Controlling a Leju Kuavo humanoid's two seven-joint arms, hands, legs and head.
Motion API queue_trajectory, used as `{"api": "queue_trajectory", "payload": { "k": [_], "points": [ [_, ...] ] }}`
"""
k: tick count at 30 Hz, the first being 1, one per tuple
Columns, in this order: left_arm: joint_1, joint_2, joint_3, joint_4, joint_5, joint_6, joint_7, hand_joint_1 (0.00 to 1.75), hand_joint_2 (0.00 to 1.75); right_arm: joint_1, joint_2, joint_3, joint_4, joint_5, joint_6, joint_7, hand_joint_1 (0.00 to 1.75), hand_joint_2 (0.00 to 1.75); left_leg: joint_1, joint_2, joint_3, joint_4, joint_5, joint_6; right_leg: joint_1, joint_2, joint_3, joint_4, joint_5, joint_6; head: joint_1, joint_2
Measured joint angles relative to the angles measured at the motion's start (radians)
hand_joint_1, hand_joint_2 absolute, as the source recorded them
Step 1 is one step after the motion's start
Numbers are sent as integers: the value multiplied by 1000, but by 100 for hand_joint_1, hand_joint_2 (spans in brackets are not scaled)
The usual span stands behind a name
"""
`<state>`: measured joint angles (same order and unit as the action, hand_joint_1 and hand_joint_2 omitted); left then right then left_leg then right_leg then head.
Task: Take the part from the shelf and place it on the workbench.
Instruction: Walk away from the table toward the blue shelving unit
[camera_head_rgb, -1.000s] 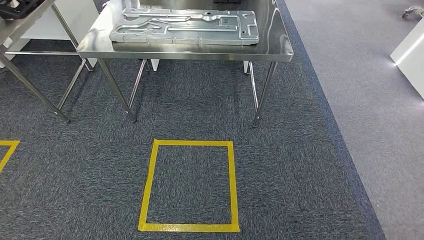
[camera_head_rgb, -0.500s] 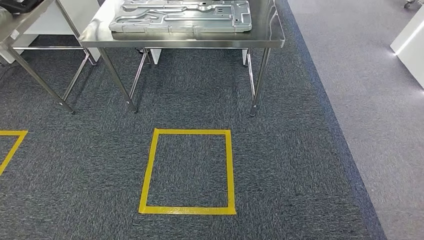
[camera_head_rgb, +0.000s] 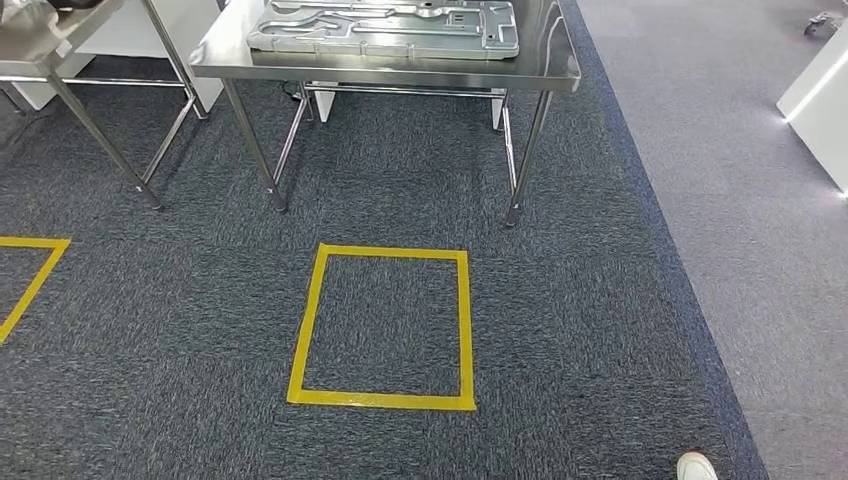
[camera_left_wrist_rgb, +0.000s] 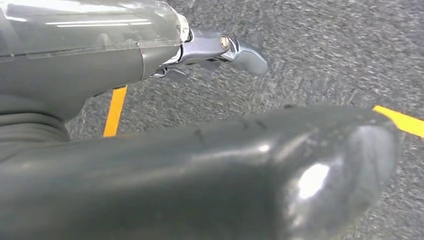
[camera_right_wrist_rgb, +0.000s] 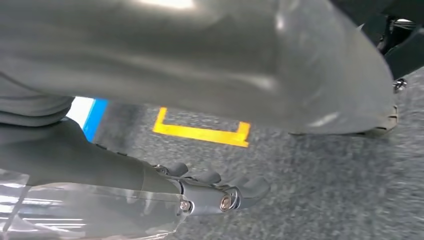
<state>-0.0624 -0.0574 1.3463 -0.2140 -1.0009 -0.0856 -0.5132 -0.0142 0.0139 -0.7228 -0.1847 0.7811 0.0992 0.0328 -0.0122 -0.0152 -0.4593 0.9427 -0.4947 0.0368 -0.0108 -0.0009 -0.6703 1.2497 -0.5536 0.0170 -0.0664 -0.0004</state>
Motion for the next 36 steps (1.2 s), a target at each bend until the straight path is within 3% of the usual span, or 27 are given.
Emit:
{"api": "queue_trajectory", "payload": {
  "k": [2,4,5,7,9,12,13,15,17,19,20,21,23,25,26,28,29,30,31,32,34,36],
  "points": [
    [-2,-1,-3,1,-6,-3,0,0,0,0,0,-1,0,3,-2,4,0,0,0,-15,-17,18,1,-4,-1,28,93,-141,43,-7,0,0],
    [-6,-2,-7,2,-13,-6,0,0,0,0,-1,-1,0,11,-5,7,0,0,1,-28,-34,35,2,-11,1,55,144,-234,61,-15,0,0],
    [-8,-2,-9,3,-16,-7,1,0,0,0,-1,-1,0,17,-7,10,0,0,2,-34,-41,39,2,-17,3,58,147,-243,58,-18,0,0],
    [-12,-2,-13,3,-20,-7,4,0,0,-3,0,0,0,33,-11,16,0,0,4,-47,-47,42,5,-28,4,37,146,-248,65,-28,0,0],
    [-14,-2,-18,3,-24,-7,11,0,0,-6,2,4,0,56,-17,23,0,0,4,-35,-65,77,-19,-38,0,15,147,-259,72,-40,0,0],
    [-19,-2,-24,4,-25,-6,25,0,0,-7,2,19,0,91,-22,34,0,0,13,-3,-156,264,-114,-54,1,-18,142,-263,76,-47,0,0],
    [-20,-2,-25,4,-25,-5,29,0,0,-8,2,24,0,97,-22,37,0,0,16,0,-184,320,-131,-58,2,-29,141,-262,76,-47,0,0],
    [-18,-2,-25,4,-25,-4,32,0,0,-9,2,30,0,101,-22,39,0,0,22,4,-200,352,-124,-64,2,-47,141,-261,76,-47,0,0],
    [-18,-2,-26,4,-25,-4,33,0,0,-12,2,35,0,106,-22,40,0,0,26,16,-154,256,-65,-66,2,-63,143,-261,74,-45,0,0],
    [-20,-2,-27,4,-25,-2,35,0,0,-15,2,44,0,120,-22,46,0,0,23,54,-84,110,-6,-60,4,-80,147,-260,71,-38,0,0],
    [-22,-2,-27,4,-25,-1,36,0,0,-16,2,50,0,131,-22,52,0,0,20,68,-63,64,9,-55,5,-88,149,-259,70,-33,0,0],
    [-23,-2,-27,4,-25,0,37,0,0,-18,2,58,0,144,-23,56,0,0,16,75,-56,43,12,-49,6,-95,150,-258,69,-27,0,0],
    [-23,-1,-27,4,-26,1,40,0,0,-24,2,74,0,168,-27,65,0,0,13,57,-59,38,16,-35,6,-108,152,-259,69,-14,0,0],
    [-22,0,-28,4,-31,-1,42,0,0,-28,0,90,-1,188,-42,75,0,0,15,39,-57,29,26,-21,2,-83,142,-231,46,-4,0,0],
    [-24,0,-28,4,-33,-2,44,0,0,-27,-1,97,-1,197,-51,80,0,0,16,30,-56,25,32,-14,0,-57,123,-186,17,-1,0,0],
    [-28,0,-29,4,-37,-4,46,0,0,-23,-3,109,-1,212,-70,87,0,0,14,11,-62,25,37,-6,-2,-12,57,-46,-55,-1,0,0],
    [-29,0,-29,4,-38,-4,47,0,0,-22,-5,114,-1,218,-77,89,0,0,13,0,-64,26,38,-5,-3,-6,26,15,-76,0,0,0],
    [-29,0,-29,4,-40,-4,49,0,0,-21,-7,119,-1,224,-84,90,0,0,12,-13,-65,28,38,-5,-3,-3,8,47,-77,0,0,0],
    [-29,0,-29,4,-41,-5,50,0,0,-20,-10,124,-1,232,-90,90,0,0,11,-26,-65,30,38,-5,-3,-1,9,39,-57,-1,0,0],
    [-29,0,-29,4,-43,-5,52,0,0,-20,-13,129,-1,241,-97,90,0,0,11,-40,-65,33,37,-7,-3,4,28,-9,-20,-2,0,0],
    [-30,-1,-30,4,-45,-6,54,0,0,-18,-19,141,-1,263,-110,92,0,0,11,-66,-70,45,32,-14,-6,42,88,-151,51,-5,0,0],
    [-31,-2,-31,4,-45,-7,57,0,0,-19,-23,155,-1,283,-120,95,0,0,10,-86,-81,56,27,-25,-7,69,116,-226,74,-9,0,0]
  ]
}}
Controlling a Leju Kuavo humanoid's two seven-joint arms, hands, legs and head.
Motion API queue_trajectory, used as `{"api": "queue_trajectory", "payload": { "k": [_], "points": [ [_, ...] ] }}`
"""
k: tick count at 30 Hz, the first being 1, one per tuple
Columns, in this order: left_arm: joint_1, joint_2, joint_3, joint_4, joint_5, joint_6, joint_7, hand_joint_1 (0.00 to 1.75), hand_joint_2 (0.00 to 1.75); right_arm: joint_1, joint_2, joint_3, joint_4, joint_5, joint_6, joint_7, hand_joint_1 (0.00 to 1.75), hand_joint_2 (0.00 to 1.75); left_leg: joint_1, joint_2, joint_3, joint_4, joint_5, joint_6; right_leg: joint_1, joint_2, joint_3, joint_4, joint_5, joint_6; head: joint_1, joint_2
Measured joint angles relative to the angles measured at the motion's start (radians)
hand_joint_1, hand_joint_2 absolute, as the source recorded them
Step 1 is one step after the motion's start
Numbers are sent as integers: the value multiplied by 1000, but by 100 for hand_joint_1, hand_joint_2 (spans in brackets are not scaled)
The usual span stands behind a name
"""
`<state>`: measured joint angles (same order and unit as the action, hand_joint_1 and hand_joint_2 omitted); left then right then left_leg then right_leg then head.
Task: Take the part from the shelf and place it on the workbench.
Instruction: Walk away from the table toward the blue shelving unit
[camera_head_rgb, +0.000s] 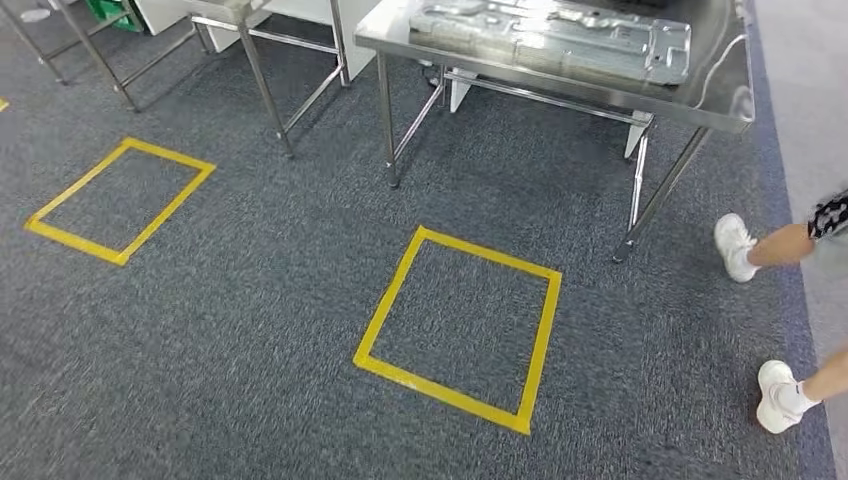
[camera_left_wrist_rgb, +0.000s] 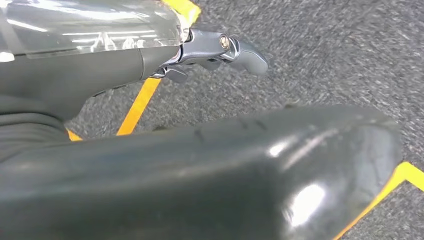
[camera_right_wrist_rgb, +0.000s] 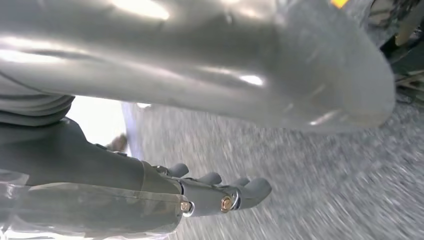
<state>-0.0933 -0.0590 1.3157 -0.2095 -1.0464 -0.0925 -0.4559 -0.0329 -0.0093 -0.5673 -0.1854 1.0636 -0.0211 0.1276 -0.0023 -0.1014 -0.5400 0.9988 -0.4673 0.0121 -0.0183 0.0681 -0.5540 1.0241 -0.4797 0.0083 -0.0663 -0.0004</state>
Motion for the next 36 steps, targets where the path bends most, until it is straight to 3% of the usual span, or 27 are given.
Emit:
{"api": "queue_trajectory", "payload": {
  "k": [2,3,4,5,7,8,9,10,11,13,14,15,17,18,20,22,23,24,25,26,27,29,31,35,36],
  "points": [
    [2,0,-1,0,0,0,3,0,0,-5,-2,13,0,11,-9,1,0,0,2,-18,-8,1,1,-12,2,-14,0,-5,-1,-8,0,0],
    [4,0,-1,0,0,0,5,0,0,-7,-3,18,0,15,-12,2,0,0,3,-15,-11,4,-1,-17,2,-25,1,-9,1,-14,0,0],
    [5,0,-1,0,0,-1,6,0,0,-8,-3,23,0,19,-15,2,0,0,4,2,-18,19,-12,-23,1,-38,3,-13,3,-21,0,0],
    [5,0,-2,1,0,-1,7,0,0,-6,-4,27,0,23,-19,1,0,0,4,28,-35,56,-36,-28,0,-51,5,-17,5,-27,0,0],
    [3,-1,-4,1,-1,-3,11,0,0,-1,-7,35,0,30,-25,0,0,0,7,80,-95,184,-105,-38,2,-79,5,-20,4,-34,0,0],
    [2,-1,-5,2,-2,-4,13,0,0,1,-9,38,0,32,-27,0,0,0,10,88,-127,251,-133,-42,4,-93,5,-20,3,-34,0,0],
    [4,-1,-5,2,-2,-5,14,0,0,1,-11,41,0,34,-27,0,0,0,12,92,-146,290,-142,-45,5,-106,5,-20,2,-34,0,0],
    [6,-1,-5,2,-3,-5,16,0,0,1,-13,43,0,36,-27,0,0,0,13,95,-145,288,-130,-46,5,-119,6,-19,0,-33,0,0],
    [8,-1,-5,2,-4,-6,17,0,0,1,-14,45,0,37,-27,0,0,0,14,101,-122,245,-101,-46,5,-131,9,-19,-1,-32,0,0],
    [8,-1,-6,2,-4,-8,19,0,0,0,-16,47,0,38,-28,0,0,0,11,138,-43,95,-34,-39,7,-153,16,-19,-6,-26,0,0],
    [7,-1,-6,2,-5,-11,20,0,0,0,-17,47,0,38,-30,-1,0,0,7,156,-15,39,-16,-33,9,-162,20,-19,-9,-21,0,0],
    [6,-1,-7,2,-7,-14,21,0,0,0,-19,47,0,36,-32,-2,0,0,4,167,0,7,-8,-26,10,-171,24,-19,-11,-16,0,0],
    [10,0,-11,2,-12,-21,31,0,0,-3,-20,45,0,18,-42,-5,0,0,-2,154,1,-3,-8,-12,9,-188,30,-21,-13,-4,0,0],
    [14,1,-12,2,-15,-24,41,0,0,-5,-21,40,-1,0,-47,-6,0,0,0,144,3,-8,-5,-6,7,-187,34,-21,-16,2,0,0],
    [18,2,-16,2,-20,-29,69,0,0,-5,-20,18,-2,-53,-51,-9,0,0,3,123,8,-17,4,7,2,-144,22,16,-47,11,0,0],
    [19,2,-19,2,-28,-36,101,0,0,-1,-20,-17,-2,-106,-51,-15,0,0,4,101,8,-20,9,15,-1,-88,-33,134,-113,12,0,0],
    [20,3,-20,2,-35,-38,116,0,0,1,-20,-36,-2,-126,-51,-19,0,0,2,88,6,-19,10,17,-1,-77,-69,204,-142,12,0,0],
    [21,5,-22,2,-44,-40,128,0,0,2,-21,-55,-2,-145,-51,-22,0,0,1,75,6,-18,10,18,-1,-73,-96,254,-155,12,0,0],
    [24,7,-24,2,-53,-41,139,0,0,3,-21,-74,-2,-161,-50,-26,0,0,0,60,6,-15,9,17,-1,-71,-107,268,-146,11,0,0],
    [27,8,-27,2,-62,-42,147,0,0,2,-22,-92,-2,-174,-49,-31,0,0,-1,45,6,-13,8,17,-1,-69,-99,241,-117,10,0,0],
    [30,9,-32,2,-70,-42,154,0,0,2,-22,-110,-2,-184,-47,-35,0,0,-1,31,7,-9,6,15,-2,-61,-73,179,-76,7,0,0],
    [34,10,-42,2,-78,-42,162,0,0,1,-24,-137,-3,-194,-45,-41,0,0,-1,5,4,-1,1,8,-3,-19,-19,50,-19,3,0,0],
    [35,12,-47,2,-78,-42,165,0,0,0,-25,-153,-3,-197,-45,-43,0,0,-1,-12,-3,5,-2,-1,-3,7,0,0,-7,1,0,0],
    [37,14,-48,2,-79,-42,165,0,0,-2,-25,-160,-3,-198,-45,-43,0,0,0,-21,-8,5,-1,-7,0,-5,-1,-1,-6,-1,0,0],
    [38,15,-49,2,-79,-42,166,0,0,-3,-25,-166,-3,-199,-45,-43,0,0,1,4,-28,45,-26,-16,0,-23,2,-5,-5,-10,0,0]
  ]
}}
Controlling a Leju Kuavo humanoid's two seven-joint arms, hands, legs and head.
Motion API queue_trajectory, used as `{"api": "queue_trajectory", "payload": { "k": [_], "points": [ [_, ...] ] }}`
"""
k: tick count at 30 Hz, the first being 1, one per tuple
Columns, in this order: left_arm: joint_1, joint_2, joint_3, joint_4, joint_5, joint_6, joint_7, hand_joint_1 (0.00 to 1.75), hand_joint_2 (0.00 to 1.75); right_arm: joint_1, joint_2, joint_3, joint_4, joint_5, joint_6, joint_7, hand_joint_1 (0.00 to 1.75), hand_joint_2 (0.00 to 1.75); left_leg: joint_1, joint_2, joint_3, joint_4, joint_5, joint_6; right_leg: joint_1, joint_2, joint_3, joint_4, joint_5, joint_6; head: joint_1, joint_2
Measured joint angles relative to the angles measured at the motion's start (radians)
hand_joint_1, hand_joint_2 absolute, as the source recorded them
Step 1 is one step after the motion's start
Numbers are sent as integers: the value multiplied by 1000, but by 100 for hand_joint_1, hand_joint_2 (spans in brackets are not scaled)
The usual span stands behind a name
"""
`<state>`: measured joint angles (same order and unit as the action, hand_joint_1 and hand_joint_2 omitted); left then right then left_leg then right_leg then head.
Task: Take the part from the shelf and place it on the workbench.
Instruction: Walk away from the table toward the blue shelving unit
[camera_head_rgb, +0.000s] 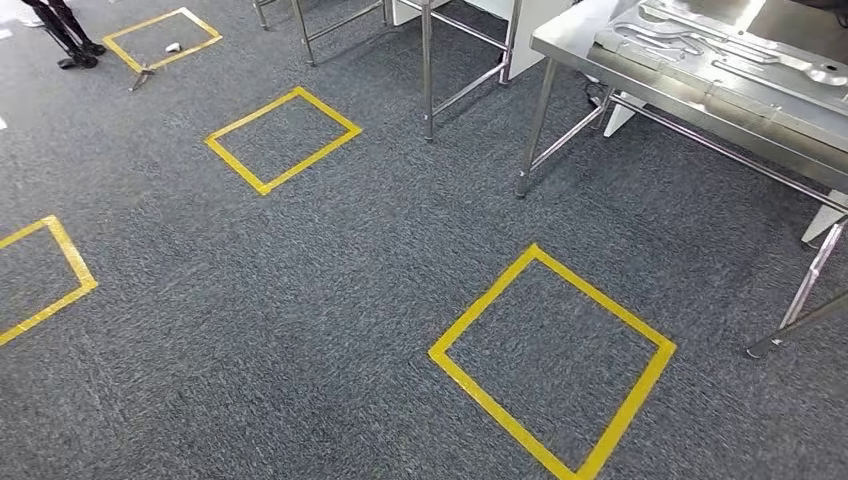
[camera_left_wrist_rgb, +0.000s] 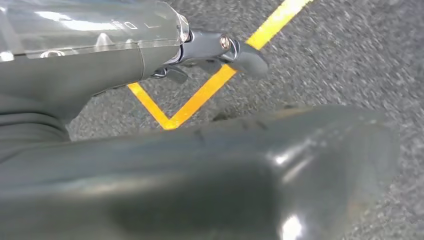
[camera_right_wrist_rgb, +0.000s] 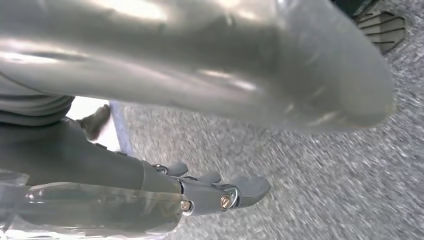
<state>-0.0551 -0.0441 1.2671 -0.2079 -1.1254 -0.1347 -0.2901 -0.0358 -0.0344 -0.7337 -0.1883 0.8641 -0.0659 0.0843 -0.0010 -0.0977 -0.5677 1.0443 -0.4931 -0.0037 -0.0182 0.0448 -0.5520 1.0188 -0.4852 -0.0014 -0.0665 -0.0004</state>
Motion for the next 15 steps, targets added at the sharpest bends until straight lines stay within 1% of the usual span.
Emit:
{"api": "queue_trajectory", "payload": {
  "k": [1,3,4,5,6,7,8,9,10,11,12,13,14,15],
  "points": [
    [0,1,-1,0,-2,0,2,0,0,0,0,-7,0,-4,0,0,0,0,2,26,-32,65,-35,-10,1,-23,3,-4,0,-9,0,0],
    [2,5,-7,0,-18,3,10,0,0,1,0,-26,0,-24,-1,-5,0,0,6,85,-111,227,-110,-30,0,-76,9,-12,-1,-24,0,0],
    [4,7,-13,0,-31,5,17,0,0,1,2,-35,0,-37,-3,-10,0,0,9,88,-126,256,-112,-33,1,-90,10,-12,-3,-23,0,0],
    [7,11,-20,0,-44,7,23,0,0,0,4,-45,0,-50,-6,-14,0,0,12,92,-117,239,-92,-35,0,-103,12,-12,-5,-21,0,0],
    [9,15,-27,0,-55,9,28,0,0,-1,7,-56,0,-60,-8,-18,0,0,14,99,-89,184,-58,-36,0,-114,16,-12,-8,-19,0,0],
    [10,20,-33,0,-62,10,33,0,0,-3,11,-65,0,-65,-10,-20,0,0,14,120,-48,106,-21,-35,0,-126,21,-12,-11,-15,0,0],
    [8,25,-39,0,-66,11,36,0,0,-4,14,-72,0,-68,-11,-21,0,0,10,140,-13,37,5,-30,1,-137,26,-11,-14,-11,0,0],
    [6,29,-43,0,-67,13,39,0,0,-5,17,-78,0,-68,-9,-22,0,0,7,155,10,-10,19,-24,3,-147,30,-11,-17,-5,0,0],
    [4,33,-46,0,-66,15,41,0,0,-8,20,-83,0,-66,-5,-22,0,0,3,164,20,-35,24,-16,5,-157,33,-10,-20,0,0,0],
    [2,36,-48,0,-65,17,43,0,0,-12,24,-86,0,-62,0,-22,0,0,-1,156,18,-38,22,-9,7,-166,35,-11,-21,6,0,0],
    [3,38,-49,0,-64,19,44,0,0,-17,26,-88,0,-56,6,-22,0,0,0,145,17,-40,24,-1,6,-174,38,-12,-22,12,0,0],
    [3,39,-49,0,-61,20,45,0,0,-22,29,-89,0,-48,12,-20,0,0,1,134,19,-44,27,5,4,-164,39,-8,-27,18,0,0],
    [3,40,-48,0,-57,20,43,0,0,-25,32,-89,0,-40,17,-18,0,0,3,124,21,-48,31,12,1,-141,34,9,-40,22,0,0],
    [1,41,-48,0,-52,21,40,0,0,-25,35,-89,0,-33,19,-15,0,0,6,114,24,-52,34,18,-1,-110,19,45,-64,26,0,0]
  ]
}}
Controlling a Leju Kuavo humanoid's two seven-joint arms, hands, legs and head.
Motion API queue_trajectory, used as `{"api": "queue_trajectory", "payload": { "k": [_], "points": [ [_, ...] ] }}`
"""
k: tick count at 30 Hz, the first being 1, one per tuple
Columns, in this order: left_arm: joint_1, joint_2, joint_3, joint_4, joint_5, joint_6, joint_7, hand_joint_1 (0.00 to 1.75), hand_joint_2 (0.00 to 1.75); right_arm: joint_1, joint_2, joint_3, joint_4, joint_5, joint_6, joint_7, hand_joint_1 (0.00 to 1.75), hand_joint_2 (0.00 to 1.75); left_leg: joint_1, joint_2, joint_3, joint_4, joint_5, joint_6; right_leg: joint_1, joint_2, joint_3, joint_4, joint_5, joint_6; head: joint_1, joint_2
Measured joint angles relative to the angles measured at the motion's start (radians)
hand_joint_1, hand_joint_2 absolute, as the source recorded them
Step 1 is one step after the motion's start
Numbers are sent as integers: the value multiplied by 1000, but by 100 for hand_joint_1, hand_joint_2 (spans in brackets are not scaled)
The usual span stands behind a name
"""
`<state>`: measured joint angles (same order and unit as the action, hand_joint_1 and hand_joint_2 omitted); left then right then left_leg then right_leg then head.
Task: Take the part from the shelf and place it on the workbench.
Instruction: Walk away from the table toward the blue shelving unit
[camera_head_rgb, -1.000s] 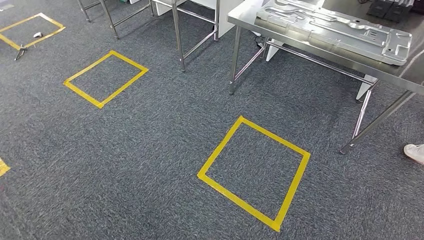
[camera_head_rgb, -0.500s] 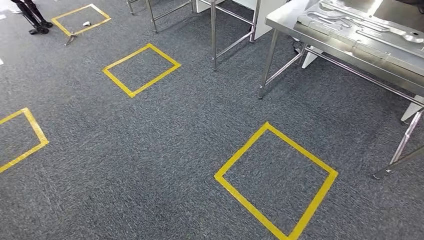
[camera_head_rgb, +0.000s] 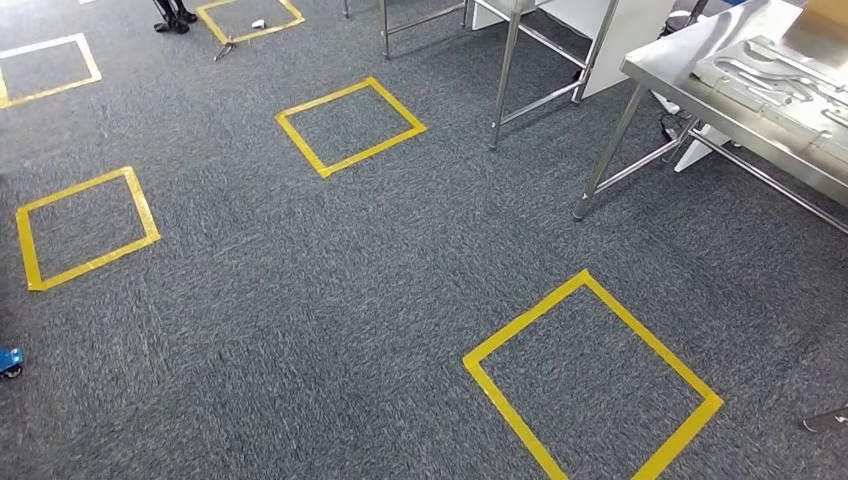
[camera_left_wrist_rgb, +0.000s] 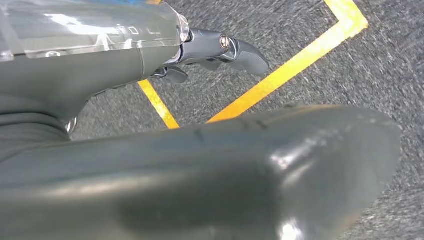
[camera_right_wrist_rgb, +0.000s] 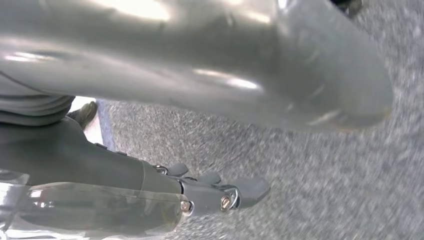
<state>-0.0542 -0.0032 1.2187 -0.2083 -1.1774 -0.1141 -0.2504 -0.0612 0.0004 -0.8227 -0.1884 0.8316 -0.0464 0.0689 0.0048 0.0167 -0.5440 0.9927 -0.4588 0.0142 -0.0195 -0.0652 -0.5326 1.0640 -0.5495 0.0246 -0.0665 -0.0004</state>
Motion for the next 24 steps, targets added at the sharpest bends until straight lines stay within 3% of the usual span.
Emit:
{"api": "queue_trajectory", "payload": {
  "k": [1,3,4,5,7,9,11,13,15,17,19,20,21,23,24],
  "points": [
    [-3,0,0,0,5,0,-5,0,0,1,3,0,0,6,2,3,0,0,0,-11,0,-1,2,4,-2,33,-27,58,-32,2,0,0],
    [-8,0,0,0,11,-1,-14,0,0,5,7,0,0,14,2,7,0,0,-3,-36,-2,-1,3,9,-2,59,-98,194,-89,2,0,0],
    [-9,0,0,0,14,-1,-18,0,0,6,7,0,0,16,2,8,0,0,-4,-51,-2,0,3,10,-2,61,-121,233,-92,2,0,0],
    [-9,1,0,0,16,-1,-21,0,0,7,8,0,0,21,2,9,0,0,-5,-65,0,0,3,10,-1,63,-127,233,-75,0,0,0],
    [-10,2,1,0,21,1,-30,0,0,7,9,1,0,31,5,9,0,0,-6,-93,3,2,2,9,0,80,-86,122,5,-9,0,0],
    [-14,2,1,0,21,4,-44,0,0,7,12,2,0,41,12,14,0,0,-6,-117,0,6,1,2,0,121,-35,-3,59,-20,0,0],
    [-17,5,1,0,15,5,-58,0,0,4,17,4,0,48,16,19,0,0,-1,-138,-7,6,2,-11,4,136,-19,-46,66,-25,0,0],
    [-16,11,1,0,8,4,-65,0,0,1,26,5,0,49,16,21,0,0,3,-150,-12,5,3,-24,4,114,-15,-56,70,-30,0,0],
    [-16,17,1,0,5,3,-67,0,0,2,35,6,0,49,15,21,0,0,0,-108,-30,44,-23,-34,-1,89,-7,-70,74,-41,0,0],
    [-21,22,0,0,4,3,-68,0,0,7,40,7,0,49,16,22,0,0,1,-48,-87,161,-85,-43,-1,60,-2,-76,73,-48,0,0],
    [-23,24,0,0,4,3,-70,0,0,10,43,8,0,49,18,22,0,0,6,-30,-146,277,-126,-52,0,31,1,-75,69,-48,0,0],
    [-21,25,0,0,3,3,-70,0,0,11,45,8,0,50,20,22,0,0,9,-26,-152,289,-120,-56,-1,17,3,-75,66,-47,0,0],
    [-19,26,0,0,0,3,-70,0,0,11,47,9,0,52,21,22,0,0,12,-21,-137,259,-95,-59,-2,5,6,-74,64,-44,0,0],
    [-18,29,0,0,-4,3,-70,0,0,11,53,11,0,59,25,21,0,0,14,13,-65,120,-28,-61,-2,-18,16,-71,55,-36,0,0],
    [-20,32,-1,0,-7,3,-69,0,0,11,55,12,0,62,27,21,0,0,13,29,-33,59,-6,-56,0,-29,20,-69,50,-30,0,0]
  ]
}}
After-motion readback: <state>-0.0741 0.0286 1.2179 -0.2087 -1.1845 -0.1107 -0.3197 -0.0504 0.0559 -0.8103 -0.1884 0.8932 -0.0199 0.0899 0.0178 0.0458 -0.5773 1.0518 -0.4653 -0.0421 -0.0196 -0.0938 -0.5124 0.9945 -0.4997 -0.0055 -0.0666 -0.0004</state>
